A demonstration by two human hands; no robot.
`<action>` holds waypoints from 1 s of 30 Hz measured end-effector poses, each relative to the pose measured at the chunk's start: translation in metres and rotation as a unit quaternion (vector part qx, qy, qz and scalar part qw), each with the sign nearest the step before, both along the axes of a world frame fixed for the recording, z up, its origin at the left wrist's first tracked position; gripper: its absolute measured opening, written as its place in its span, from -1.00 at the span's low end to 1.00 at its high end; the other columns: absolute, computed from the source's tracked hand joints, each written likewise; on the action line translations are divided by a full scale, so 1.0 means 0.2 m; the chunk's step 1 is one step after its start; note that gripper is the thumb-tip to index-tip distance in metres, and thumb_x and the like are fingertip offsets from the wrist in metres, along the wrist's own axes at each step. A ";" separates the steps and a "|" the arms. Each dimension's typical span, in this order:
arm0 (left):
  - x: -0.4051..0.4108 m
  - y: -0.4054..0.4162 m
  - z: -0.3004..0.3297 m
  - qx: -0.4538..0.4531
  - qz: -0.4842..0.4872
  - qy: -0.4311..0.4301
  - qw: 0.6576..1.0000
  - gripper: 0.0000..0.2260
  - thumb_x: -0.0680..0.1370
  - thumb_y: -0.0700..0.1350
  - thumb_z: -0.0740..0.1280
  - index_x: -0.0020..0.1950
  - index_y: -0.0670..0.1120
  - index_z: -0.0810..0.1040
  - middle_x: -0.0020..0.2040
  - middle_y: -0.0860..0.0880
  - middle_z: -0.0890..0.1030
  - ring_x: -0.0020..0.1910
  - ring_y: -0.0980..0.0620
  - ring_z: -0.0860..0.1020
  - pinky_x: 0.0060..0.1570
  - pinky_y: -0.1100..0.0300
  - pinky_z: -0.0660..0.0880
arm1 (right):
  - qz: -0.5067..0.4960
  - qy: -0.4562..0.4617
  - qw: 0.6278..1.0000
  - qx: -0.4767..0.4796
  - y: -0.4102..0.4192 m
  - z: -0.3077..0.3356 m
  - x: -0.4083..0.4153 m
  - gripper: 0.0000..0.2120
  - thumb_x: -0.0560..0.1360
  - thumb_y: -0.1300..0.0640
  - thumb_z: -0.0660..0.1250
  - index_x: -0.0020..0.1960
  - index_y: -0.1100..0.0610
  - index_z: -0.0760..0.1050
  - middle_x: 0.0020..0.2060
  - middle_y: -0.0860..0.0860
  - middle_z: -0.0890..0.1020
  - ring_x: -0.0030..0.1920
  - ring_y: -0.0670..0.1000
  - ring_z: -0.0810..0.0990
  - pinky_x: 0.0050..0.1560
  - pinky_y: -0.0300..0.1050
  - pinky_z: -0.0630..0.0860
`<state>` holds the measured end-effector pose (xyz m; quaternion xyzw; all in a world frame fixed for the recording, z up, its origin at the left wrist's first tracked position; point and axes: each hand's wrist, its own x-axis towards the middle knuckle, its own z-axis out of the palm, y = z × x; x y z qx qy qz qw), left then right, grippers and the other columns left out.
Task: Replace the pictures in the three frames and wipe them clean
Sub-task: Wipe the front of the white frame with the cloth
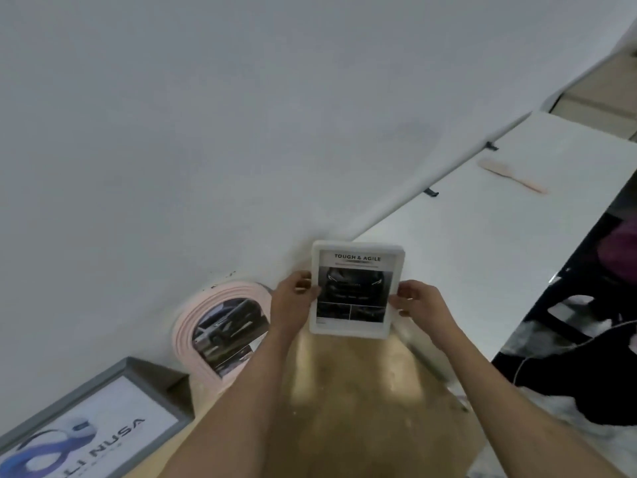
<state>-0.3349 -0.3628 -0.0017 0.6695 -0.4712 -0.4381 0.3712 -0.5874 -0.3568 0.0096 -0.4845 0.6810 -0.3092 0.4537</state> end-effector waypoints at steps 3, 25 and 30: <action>-0.05 -0.13 -0.08 -0.024 0.010 -0.033 0.999 -0.78 0.53 -0.19 0.43 0.17 -0.08 0.66 0.05 -0.01 0.71 0.02 -0.02 0.65 0.13 -0.02 0.60 | 0.016 0.052 0.998 -0.019 -0.12 -0.10 -0.01 -0.87 0.46 0.18 0.43 0.01 0.13 0.63 -0.09 -0.01 0.70 -0.09 0.02 0.65 0.03 -0.07 0.55; 0.03 -0.09 -0.37 0.029 0.034 -0.034 0.998 -0.85 0.52 -0.24 0.39 -0.02 0.01 0.65 -0.19 -0.22 0.61 -0.22 -0.09 0.58 -0.02 -0.11 0.58 | 0.122 0.126 0.984 0.006 -0.14 -0.29 0.05 -0.81 0.46 0.12 0.43 0.08 0.02 0.66 -0.03 -0.09 0.71 -0.08 -0.12 0.61 -0.05 -0.36 0.44; 0.03 -0.06 -0.36 0.059 0.056 -0.010 0.997 -0.77 0.53 -0.27 0.39 0.13 -0.05 0.67 -0.11 -0.09 0.70 -0.06 -0.13 0.66 0.09 -0.05 0.60 | 0.123 0.127 0.984 0.022 -0.13 -0.29 0.06 -0.86 0.44 0.16 0.43 0.00 0.05 0.66 -0.10 -0.06 0.71 -0.23 -0.15 0.59 -0.12 -0.24 0.53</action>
